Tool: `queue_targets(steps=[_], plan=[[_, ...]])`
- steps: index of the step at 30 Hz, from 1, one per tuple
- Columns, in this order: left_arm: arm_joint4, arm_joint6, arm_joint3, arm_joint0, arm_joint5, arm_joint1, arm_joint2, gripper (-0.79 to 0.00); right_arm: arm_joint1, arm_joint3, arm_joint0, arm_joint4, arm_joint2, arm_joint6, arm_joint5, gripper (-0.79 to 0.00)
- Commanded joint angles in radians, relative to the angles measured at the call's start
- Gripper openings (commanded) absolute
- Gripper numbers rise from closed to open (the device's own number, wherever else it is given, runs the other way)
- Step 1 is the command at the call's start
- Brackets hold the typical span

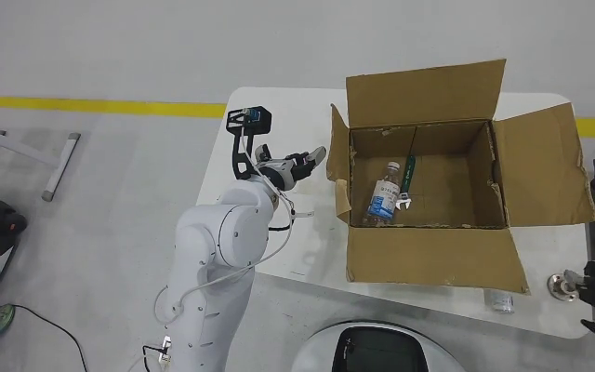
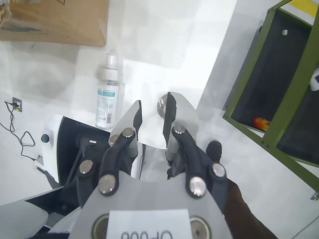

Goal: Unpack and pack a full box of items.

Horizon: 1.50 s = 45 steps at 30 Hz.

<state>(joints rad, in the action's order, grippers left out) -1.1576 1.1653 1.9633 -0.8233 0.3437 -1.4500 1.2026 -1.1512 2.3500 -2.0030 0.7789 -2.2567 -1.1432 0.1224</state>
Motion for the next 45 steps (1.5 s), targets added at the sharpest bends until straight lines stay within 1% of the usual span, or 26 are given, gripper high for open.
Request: queue_targets(steps=[1, 2, 3, 4, 5, 10, 12, 14, 18, 20, 23, 24, 25, 27, 28, 30, 31, 32, 34, 38, 41, 45], plan=[[0.0, 0.0, 0.0, 0.0, 0.0, 0.0, 0.0, 0.0, 0.0, 0.0, -0.005, 0.035, 0.049, 0.022, -0.012, -0.345], [0.0, 0.0, 0.0, 0.0, 0.0, 0.0, 0.0, 0.0, -0.001, 0.0, -0.009, 0.048, 0.072, 0.032, -0.023, -0.311], [0.0, 0.0, 0.0, 0.0, 0.0, 0.0, 0.0, 0.0, -0.002, 0.0, -0.014, 0.058, 0.099, 0.043, -0.031, -0.191], [0.0, 0.0, 0.0, 0.0, 0.0, 0.0, 0.0, 0.0, -0.003, 0.0, -0.018, 0.074, 0.122, 0.059, -0.043, -0.145], [0.0, 0.0, 0.0, 0.0, 0.0, 0.0, 0.0, 0.0, -0.005, 0.0, -0.023, 0.091, 0.146, 0.073, -0.058, -0.157], [0.0, 0.0, 0.0, 0.0, 0.0, 0.0, 0.0, 0.0, -0.012, 0.0, -0.035, 0.167, 0.269, 0.149, -0.145, -0.163], [0.0, 0.0, 0.0, 0.0, 0.0, 0.0, 0.0, 0.0, -0.014, 0.0, -0.034, 0.198, 0.317, 0.172, -0.171, -0.123], [0.0, 0.0, 0.0, 0.0, 0.0, 0.0, 0.0, 0.0, -0.017, 0.0, -0.031, 0.221, 0.362, 0.193, -0.201, -0.062], [0.0, 0.0, 0.0, 0.0, 0.0, 0.0, 0.0, 0.0, -0.021, 0.0, -0.023, 0.254, 0.424, 0.217, -0.252, -0.111], [0.0, 0.0, 0.0, 0.0, 0.0, 0.0, 0.0, 0.0, -0.022, 0.0, -0.018, 0.266, 0.441, 0.225, -0.276, -0.092], [0.0, 0.0, 0.0, 0.0, 0.0, 0.0, 0.0, 0.0, -0.024, 0.0, -0.01, 0.28, 0.457, 0.229, -0.305, -0.114], [0.0, 0.0, 0.0, 0.0, 0.0, 0.0, 0.0, 0.0, -0.025, 0.0, -0.007, 0.288, 0.46, 0.234, -0.315, -0.154], [0.0, 0.0, 0.0, 0.0, 0.0, 0.0, 0.0, 0.0, -0.025, 0.0, -0.005, 0.293, 0.464, 0.233, -0.32, -0.172], [0.0, 0.0, 0.0, 0.0, 0.0, 0.0, 0.0, 0.0, -0.026, 0.0, 0.002, 0.307, 0.471, 0.233, -0.337, -0.154], [0.0, 0.0, 0.0, 0.0, 0.0, 0.0, 0.0, 0.0, -0.027, 0.0, 0.006, 0.315, 0.475, 0.237, -0.344, -0.157], [0.0, 0.0, 0.0, 0.0, 0.0, 0.0, 0.0, 0.0, -0.028, 0.0, 0.01, 0.324, 0.481, 0.241, -0.364, -0.185], [0.0, 0.0, 0.0, 0.0, 0.0, 0.0, 0.0, 0.0, -0.029, 0.0, 0.013, 0.329, 0.484, 0.243, -0.372, -0.225], [0.0, 0.0, 0.0, 0.0, 0.0, 0.0, 0.0, 0.0, -0.03, 0.0, 0.015, 0.335, 0.488, 0.244, -0.382, -0.231], [0.0, 0.0, 0.0, 0.0, 0.0, 0.0, 0.0, 0.0, -0.03, 0.0, 0.016, 0.347, 0.493, 0.242, -0.391, -0.215], [0.0, 0.0, 0.0, 0.0, 0.0, 0.0, 0.0, 0.0, -0.032, 0.0, 0.016, 0.364, 0.504, 0.238, -0.404, -0.231], [0.0, 0.0, 0.0, 0.0, 0.0, 0.0, 0.0, 0.0, -0.033, 0.0, 0.015, 0.383, 0.513, 0.234, -0.408, -0.277], [0.0, 0.0, 0.0, 0.0, 0.0, 0.0, 0.0, 0.0, -0.035, 0.0, 0.017, 0.394, 0.52, 0.228, -0.415, -0.299]])
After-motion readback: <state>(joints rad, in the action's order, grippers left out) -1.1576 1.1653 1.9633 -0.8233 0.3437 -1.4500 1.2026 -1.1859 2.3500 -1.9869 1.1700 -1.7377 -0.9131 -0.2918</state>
